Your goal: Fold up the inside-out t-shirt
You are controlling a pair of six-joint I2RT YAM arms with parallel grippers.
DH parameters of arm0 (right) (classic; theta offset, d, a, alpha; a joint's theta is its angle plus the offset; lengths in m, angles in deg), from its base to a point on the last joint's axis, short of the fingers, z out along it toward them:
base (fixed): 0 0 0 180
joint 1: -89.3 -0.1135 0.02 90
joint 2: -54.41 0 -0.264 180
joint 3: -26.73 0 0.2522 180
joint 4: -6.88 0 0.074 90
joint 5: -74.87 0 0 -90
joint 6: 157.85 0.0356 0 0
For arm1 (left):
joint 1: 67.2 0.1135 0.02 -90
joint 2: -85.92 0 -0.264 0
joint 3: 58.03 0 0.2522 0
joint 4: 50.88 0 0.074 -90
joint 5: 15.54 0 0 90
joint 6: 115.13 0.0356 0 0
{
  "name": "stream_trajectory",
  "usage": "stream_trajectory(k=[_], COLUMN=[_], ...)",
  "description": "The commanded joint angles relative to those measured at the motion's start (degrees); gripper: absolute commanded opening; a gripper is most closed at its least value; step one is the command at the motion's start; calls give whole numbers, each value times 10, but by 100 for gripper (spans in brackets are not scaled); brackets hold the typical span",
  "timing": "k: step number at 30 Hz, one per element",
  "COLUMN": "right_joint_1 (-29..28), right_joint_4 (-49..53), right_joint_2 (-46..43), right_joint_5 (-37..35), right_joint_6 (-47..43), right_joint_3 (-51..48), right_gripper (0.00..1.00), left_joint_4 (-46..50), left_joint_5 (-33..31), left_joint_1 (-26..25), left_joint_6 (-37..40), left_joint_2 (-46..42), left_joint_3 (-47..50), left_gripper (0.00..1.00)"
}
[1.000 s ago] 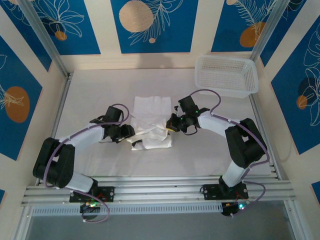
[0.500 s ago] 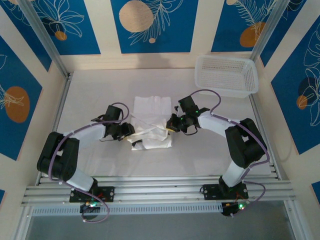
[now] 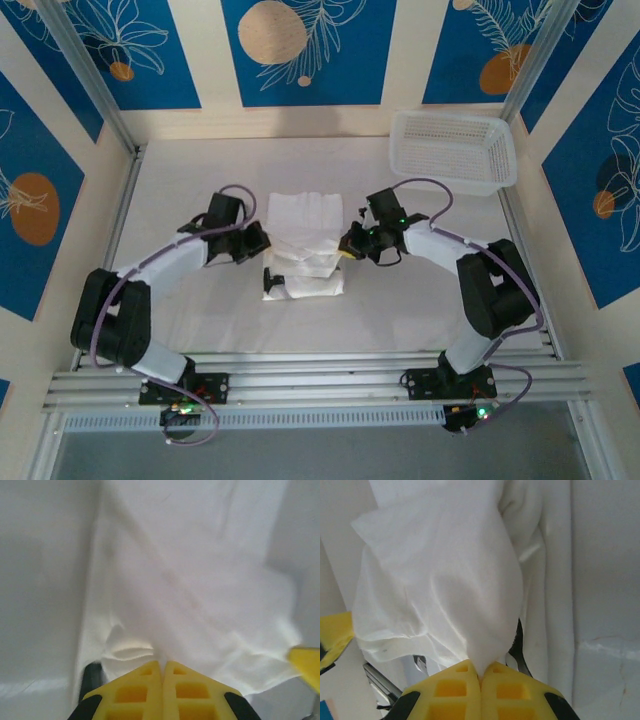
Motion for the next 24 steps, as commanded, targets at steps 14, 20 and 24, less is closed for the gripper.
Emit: stream_trajectory(k=[14,20,24], right_joint_1=[108,137,136], right_joint_4=[32,81,67], right_joint_2=[271,269,187], right_joint_5=[84,98,95], right_joint_6=[35,2,-27], right_joint_3=[341,390,287], right_gripper=[29,37,35], left_joint_4=[-3,25,50], left_joint_5=[-4,8,20], left_joint_1=[73,110,119], left_joint_6=[-6,16,51], left_joint_2=[300,305,241], left_joint_3=[-343,-403,-338], left_gripper=[27,46,44])
